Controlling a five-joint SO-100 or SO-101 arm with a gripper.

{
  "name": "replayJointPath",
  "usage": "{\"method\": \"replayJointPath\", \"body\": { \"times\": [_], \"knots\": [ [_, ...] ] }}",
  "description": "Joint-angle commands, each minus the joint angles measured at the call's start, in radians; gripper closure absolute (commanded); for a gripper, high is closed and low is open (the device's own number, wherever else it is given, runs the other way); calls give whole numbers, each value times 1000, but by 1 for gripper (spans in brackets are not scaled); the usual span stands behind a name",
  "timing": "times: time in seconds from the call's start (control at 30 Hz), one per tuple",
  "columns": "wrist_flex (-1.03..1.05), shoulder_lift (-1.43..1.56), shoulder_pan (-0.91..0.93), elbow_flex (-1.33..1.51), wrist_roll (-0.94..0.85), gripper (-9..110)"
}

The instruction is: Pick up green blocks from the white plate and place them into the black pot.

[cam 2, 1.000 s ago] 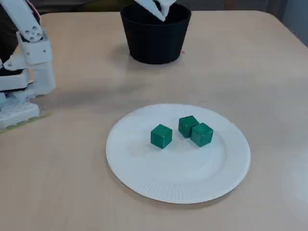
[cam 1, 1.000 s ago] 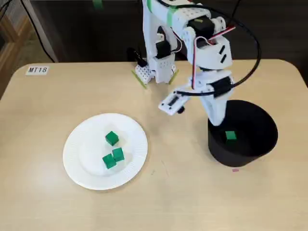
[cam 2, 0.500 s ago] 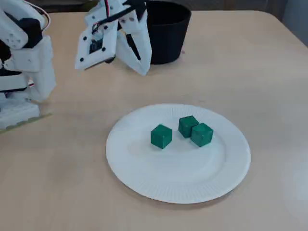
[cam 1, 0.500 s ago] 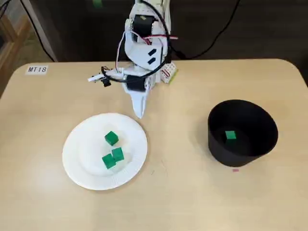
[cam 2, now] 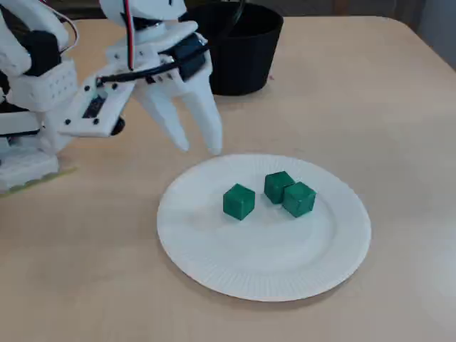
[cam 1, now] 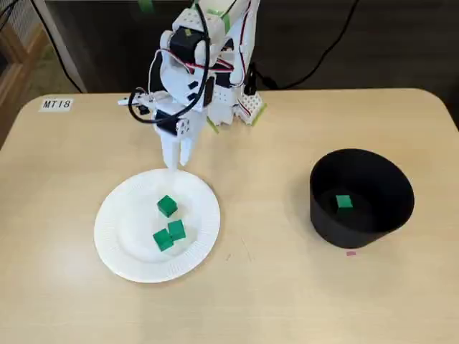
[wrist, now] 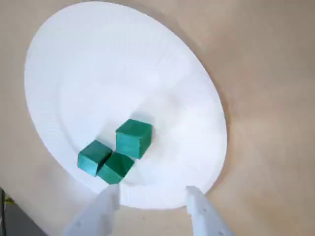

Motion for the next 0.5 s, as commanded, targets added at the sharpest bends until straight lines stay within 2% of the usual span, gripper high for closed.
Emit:
{"method": "replayJointPath", "body": {
  "times": [0.0, 0.2, 0.47],
  "knots": [
    [14, -118, 9, -114, -11, 75],
    [51, -290, 40, -227, -38, 69],
    [25, -428, 17, -276, -57, 69]
  ]
}}
